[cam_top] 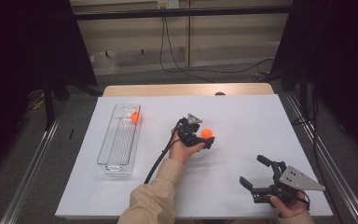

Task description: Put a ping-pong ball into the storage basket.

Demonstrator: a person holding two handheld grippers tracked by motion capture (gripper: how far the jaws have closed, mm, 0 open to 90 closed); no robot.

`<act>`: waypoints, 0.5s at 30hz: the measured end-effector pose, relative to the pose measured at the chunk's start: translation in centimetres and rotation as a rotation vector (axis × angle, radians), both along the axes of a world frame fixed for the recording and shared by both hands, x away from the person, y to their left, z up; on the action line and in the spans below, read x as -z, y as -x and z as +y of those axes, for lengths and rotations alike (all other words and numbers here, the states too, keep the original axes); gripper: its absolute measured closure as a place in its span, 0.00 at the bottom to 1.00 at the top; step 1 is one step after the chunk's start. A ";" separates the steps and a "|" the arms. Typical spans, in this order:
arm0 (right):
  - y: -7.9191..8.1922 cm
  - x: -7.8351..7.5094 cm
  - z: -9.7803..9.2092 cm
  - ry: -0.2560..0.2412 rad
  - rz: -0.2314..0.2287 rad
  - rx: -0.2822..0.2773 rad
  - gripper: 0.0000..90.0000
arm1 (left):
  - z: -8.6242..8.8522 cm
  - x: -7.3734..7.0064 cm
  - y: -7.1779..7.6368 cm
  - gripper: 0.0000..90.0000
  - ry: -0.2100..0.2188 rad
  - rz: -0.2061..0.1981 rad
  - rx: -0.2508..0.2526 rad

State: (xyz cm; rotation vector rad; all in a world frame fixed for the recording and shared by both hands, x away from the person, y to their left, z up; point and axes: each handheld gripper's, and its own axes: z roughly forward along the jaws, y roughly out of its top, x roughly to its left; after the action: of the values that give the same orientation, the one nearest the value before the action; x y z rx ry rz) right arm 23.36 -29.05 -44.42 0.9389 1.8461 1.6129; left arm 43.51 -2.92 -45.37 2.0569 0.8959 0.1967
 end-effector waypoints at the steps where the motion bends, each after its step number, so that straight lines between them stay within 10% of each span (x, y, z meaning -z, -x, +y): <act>1: 0.0 0.0 0.0 -0.001 0.001 0.000 0.03 | 0.0 0.0 0.0 0.11 0.000 0.000 0.000; 15: 0.0 0.0 0.0 -0.001 -0.001 -0.001 0.03 | -0.3 0.5 -0.4 0.15 -0.003 0.014 -0.011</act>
State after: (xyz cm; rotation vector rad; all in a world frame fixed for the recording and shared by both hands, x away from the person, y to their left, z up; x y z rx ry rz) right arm 23.33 -29.01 -44.40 0.9370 1.8454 1.6145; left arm 43.88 -3.18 -45.83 2.0588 0.9164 0.1900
